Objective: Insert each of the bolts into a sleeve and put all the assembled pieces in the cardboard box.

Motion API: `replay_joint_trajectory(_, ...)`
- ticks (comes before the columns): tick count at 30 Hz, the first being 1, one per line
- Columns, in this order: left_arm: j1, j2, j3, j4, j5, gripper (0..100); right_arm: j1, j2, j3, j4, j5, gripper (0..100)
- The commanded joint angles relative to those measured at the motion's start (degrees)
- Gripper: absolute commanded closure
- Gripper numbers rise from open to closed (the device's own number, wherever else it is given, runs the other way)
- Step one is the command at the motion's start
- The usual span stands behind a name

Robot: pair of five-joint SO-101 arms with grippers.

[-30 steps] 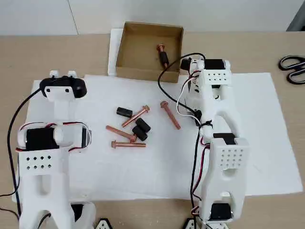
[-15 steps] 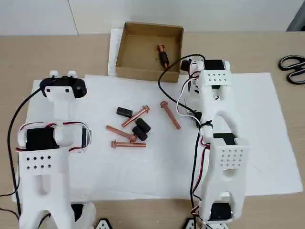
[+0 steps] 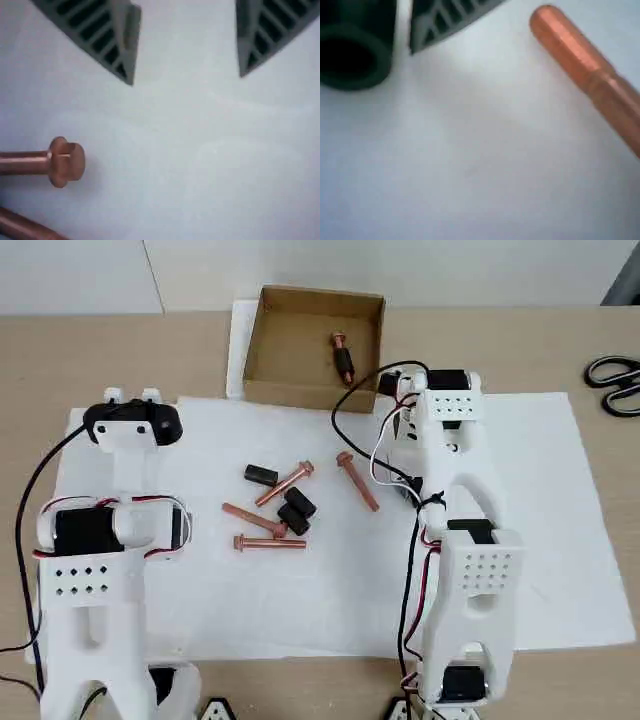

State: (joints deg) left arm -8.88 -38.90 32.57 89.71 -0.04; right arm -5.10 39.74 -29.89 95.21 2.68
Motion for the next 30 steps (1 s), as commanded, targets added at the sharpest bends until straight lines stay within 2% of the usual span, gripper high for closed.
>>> replay_joint_trajectory(1,0.44,-1.41,-0.31,-0.79,0.26,87,0.22,-0.31,0.09,-0.75,-0.35,85.3)
replay_joint_trajectory(12,0.44,-1.41,-0.31,-0.7,0.26,87,0.57,4.35,-0.35,-2.07,1.76,96.0)
replay_joint_trajectory(19,0.44,-1.41,-0.66,-0.7,0.26,87,0.57,-7.78,-2.2,1.1,1.93,99.5)
replay_joint_trajectory(22,0.18,-1.05,-1.54,-0.79,0.26,87,0.48,-13.76,-2.11,1.54,4.57,99.5)
replay_joint_trajectory(26,0.18,1.67,-7.6,0.18,0.35,87,1.19,-20.09,-0.26,1.63,5.89,99.5)
replay_joint_trajectory(30,1.76,12.92,-22.46,5.1,0.35,87,3.21,-24.4,3.78,1.63,5.89,99.5)
